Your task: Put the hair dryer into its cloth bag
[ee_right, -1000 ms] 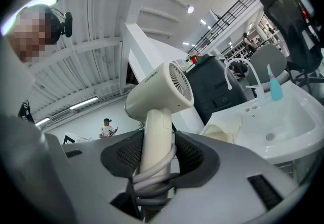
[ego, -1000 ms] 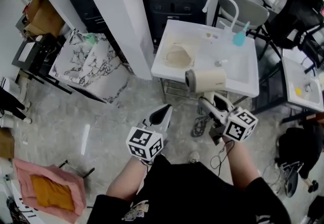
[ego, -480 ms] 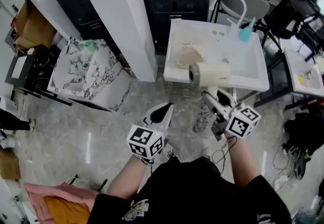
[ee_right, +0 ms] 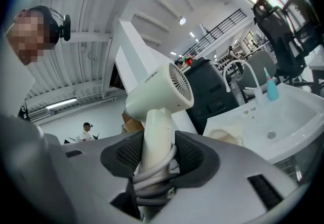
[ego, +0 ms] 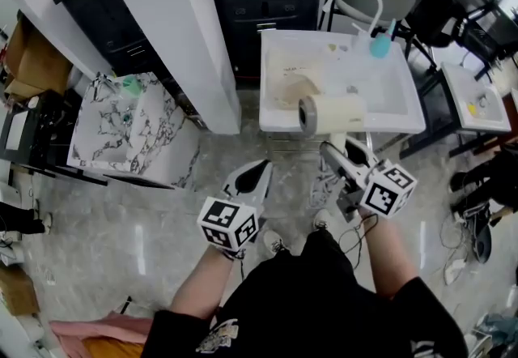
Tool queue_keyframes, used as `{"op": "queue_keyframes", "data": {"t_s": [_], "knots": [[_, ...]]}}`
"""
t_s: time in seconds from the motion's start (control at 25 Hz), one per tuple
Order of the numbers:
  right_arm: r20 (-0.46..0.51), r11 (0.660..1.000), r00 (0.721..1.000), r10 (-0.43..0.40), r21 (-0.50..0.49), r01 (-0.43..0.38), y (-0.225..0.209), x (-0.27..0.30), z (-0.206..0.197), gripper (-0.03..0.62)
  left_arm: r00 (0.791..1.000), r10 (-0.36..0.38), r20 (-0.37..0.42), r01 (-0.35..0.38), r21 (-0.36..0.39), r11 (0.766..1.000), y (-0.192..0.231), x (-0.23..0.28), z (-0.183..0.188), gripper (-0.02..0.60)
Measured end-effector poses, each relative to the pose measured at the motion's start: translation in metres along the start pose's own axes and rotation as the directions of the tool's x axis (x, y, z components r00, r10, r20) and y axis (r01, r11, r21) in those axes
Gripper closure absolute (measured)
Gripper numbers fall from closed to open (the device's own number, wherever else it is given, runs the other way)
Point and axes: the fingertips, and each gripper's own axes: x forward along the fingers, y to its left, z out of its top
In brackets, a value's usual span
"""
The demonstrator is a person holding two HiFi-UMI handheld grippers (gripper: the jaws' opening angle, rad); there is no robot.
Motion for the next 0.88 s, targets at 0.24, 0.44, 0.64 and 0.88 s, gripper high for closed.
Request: {"op": "queue_keyframes", "data": {"t_s": [0.24,0.44,0.64,0.88], "knots": [[0.026,1.0,1.0,-0.014,-0.017,0.015,-0.007,0.004,0.015,0.411,1.0,-0.021,-0.003,0.021,-0.001,1.0,0.004,0.011,0.003,0.578],[0.028,0.999,0.999,-0.034,-0.002,0.035,-0.028,0.01,0.024,0.411,1.0,-0.018,-0.004,0.018,0.002,1.0,0.012,0.027,0.008,0.578],[0.024,1.0,0.999,-0.021,0.0,0.021,-0.05,0.023,0.038,0.411,1.0,-0.003,-0.003,0.003,0.001,1.0,0.019,0.052,0.016,0.578],[0.013,1.0,1.0,0.004,0.017,-0.004,-0.089,0.038,0.058,0.413,1.0,0.028,-0.013,-0.028,-0.006,1.0,0.028,0.094,0.024,0.578]]}}
